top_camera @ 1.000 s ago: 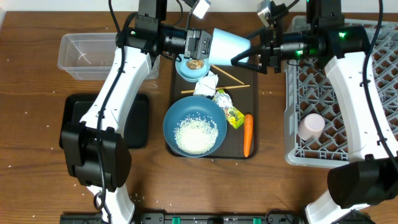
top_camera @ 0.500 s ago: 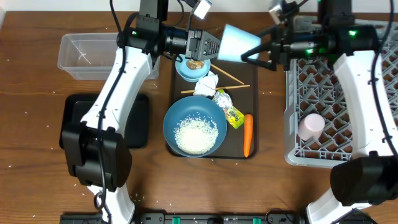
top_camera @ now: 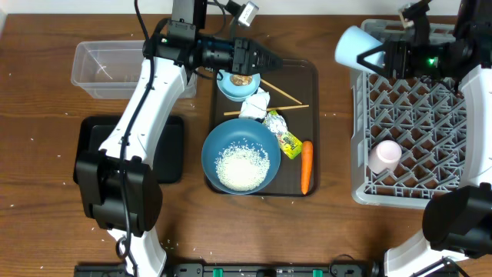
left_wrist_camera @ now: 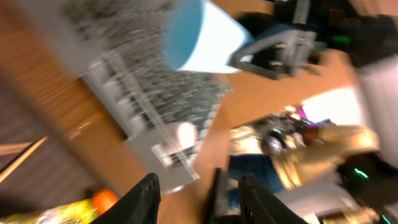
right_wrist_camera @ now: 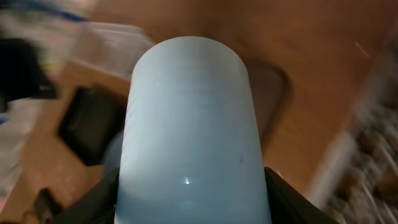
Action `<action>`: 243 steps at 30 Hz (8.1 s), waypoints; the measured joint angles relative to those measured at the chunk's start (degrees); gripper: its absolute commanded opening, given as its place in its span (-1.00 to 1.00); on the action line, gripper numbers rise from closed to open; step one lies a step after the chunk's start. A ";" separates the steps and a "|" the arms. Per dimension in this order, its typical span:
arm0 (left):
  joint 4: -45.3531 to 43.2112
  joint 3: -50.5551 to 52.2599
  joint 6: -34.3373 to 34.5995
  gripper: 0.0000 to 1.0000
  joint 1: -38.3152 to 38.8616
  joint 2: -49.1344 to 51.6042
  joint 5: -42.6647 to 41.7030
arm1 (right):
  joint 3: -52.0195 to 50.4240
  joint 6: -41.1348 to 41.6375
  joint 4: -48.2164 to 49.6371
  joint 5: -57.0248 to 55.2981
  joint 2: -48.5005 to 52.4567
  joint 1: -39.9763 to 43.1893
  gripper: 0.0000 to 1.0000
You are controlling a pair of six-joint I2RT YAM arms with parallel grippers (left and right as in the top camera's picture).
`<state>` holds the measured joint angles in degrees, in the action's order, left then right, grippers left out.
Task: Sort waste into correct bins and load items into the dishwasher rack
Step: 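Place the blue cup upside down in the gray rack with the right gripper, then grasp the orange carrot on the tray with the left gripper, then move the carrot left and release it onto the black tray, then grasp the yellow snack wrapper with the left gripper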
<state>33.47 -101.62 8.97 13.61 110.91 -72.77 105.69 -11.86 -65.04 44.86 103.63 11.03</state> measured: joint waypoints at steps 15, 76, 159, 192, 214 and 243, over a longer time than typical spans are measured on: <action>14.05 0.02 0.00 -0.15 0.00 0.00 33.38 | -0.02 16.02 -19.85 -38.40 -0.31 0.00 -0.28; 15.45 0.02 -0.44 -0.16 0.13 0.00 38.49 | 0.70 14.62 -18.86 -36.61 5.38 -7.87 0.52; 33.51 11.37 12.74 -0.84 -19.89 -7.69 72.54 | 4.09 14.45 -13.46 -37.03 5.38 -6.38 0.91; 11.47 16.28 2.67 0.60 -9.29 -15.82 59.54 | 4.09 14.45 -13.46 -37.03 5.38 -6.38 0.94; -2.38 16.39 -10.80 0.71 21.42 5.16 63.30 | 4.09 14.45 -14.08 -37.00 5.38 -6.38 0.93; -9.81 16.41 -13.22 -0.88 27.61 11.43 64.65 | 4.09 14.45 -14.19 -37.03 5.38 -6.38 0.91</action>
<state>23.66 -85.21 -4.25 41.21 122.34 -8.12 109.78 2.59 -79.22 7.84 109.01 4.64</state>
